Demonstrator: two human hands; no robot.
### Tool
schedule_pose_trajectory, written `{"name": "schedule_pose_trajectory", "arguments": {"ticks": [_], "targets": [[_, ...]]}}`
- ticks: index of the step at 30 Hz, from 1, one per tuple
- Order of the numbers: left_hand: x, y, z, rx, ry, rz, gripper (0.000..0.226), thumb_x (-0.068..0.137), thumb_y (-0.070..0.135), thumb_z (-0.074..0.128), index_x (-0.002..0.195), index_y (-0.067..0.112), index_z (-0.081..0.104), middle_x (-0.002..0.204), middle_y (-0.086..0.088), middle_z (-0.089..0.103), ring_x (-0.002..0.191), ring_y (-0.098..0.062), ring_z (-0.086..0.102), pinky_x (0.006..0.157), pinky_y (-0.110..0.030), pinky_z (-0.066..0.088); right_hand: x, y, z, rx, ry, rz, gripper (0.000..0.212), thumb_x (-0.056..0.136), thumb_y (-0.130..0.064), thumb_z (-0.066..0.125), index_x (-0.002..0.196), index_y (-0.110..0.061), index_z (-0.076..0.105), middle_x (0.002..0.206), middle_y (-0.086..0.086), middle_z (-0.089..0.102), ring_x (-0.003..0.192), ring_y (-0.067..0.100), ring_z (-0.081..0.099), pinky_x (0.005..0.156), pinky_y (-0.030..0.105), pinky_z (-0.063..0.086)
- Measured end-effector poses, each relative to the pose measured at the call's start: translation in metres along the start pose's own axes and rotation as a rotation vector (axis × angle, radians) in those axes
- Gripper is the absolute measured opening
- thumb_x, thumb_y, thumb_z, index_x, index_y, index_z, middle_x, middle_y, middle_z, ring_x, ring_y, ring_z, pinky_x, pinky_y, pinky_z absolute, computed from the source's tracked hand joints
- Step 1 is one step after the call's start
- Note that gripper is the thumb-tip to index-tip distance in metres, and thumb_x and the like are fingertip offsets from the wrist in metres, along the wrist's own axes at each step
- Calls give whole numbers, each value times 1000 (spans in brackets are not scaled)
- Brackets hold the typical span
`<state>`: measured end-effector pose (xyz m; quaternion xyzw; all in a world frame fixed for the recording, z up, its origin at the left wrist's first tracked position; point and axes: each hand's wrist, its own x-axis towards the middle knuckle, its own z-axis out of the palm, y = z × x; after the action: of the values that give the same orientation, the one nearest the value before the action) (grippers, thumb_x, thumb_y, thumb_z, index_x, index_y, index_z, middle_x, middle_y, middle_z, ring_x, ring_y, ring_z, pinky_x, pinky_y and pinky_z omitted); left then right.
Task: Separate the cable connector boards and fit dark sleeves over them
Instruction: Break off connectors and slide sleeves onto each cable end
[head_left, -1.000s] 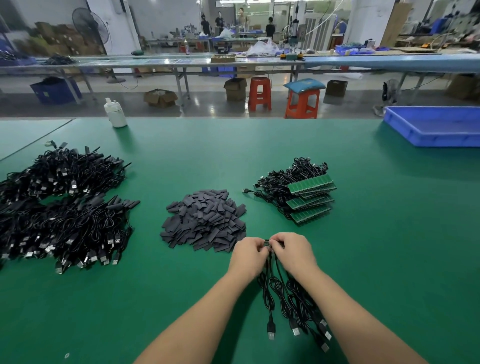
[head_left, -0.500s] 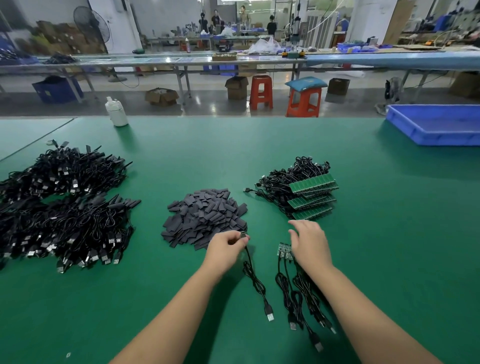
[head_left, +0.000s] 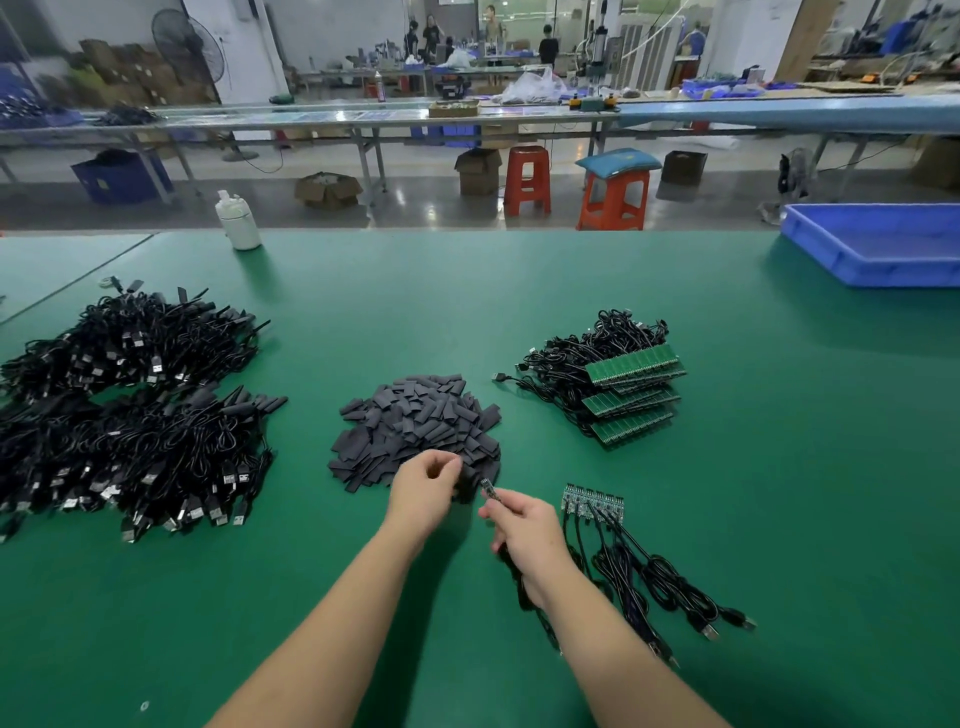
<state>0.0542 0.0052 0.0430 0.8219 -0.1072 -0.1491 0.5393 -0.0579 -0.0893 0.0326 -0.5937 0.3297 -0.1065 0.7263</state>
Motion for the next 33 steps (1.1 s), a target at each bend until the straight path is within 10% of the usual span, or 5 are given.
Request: {"name": "schedule_pose_trajectory", "arguments": {"ticks": [7,13,25,33], "targets": [[25,-21,-12,589,53,1,29,94,32,61,118,15,65,118,-9,57,102,-29,61,91,-36,49,-2,10,-6,-31,-73,70,19,99,-6,55,116,-9,63,75,11,62,48,14,56,60,32,56],[30,-21,-9,605,133,45,11,91,29,65,84,22,61,99,-2,54,85,-25,60,78,-37,51,-6,14,-11,-159,-147,-6,40,99,-3,50,138,-11,52,78,6,68,51,14,57,54,26,53],[26,-25,-16,631,167,222,4,88,27,63,86,25,61,93,5,54,80,-19,56,66,-32,45,-2,21,-6,-380,-238,-17,22,98,-7,49,116,-16,57,94,3,70,55,10,57,57,28,56],[-13,-55,-43,789,-114,471,12,96,29,54,102,32,64,95,8,65,85,-20,63,71,-34,50,-2,20,-5,-404,-231,20,33,98,-4,48,128,-13,58,89,1,69,53,14,56,62,29,57]]}}
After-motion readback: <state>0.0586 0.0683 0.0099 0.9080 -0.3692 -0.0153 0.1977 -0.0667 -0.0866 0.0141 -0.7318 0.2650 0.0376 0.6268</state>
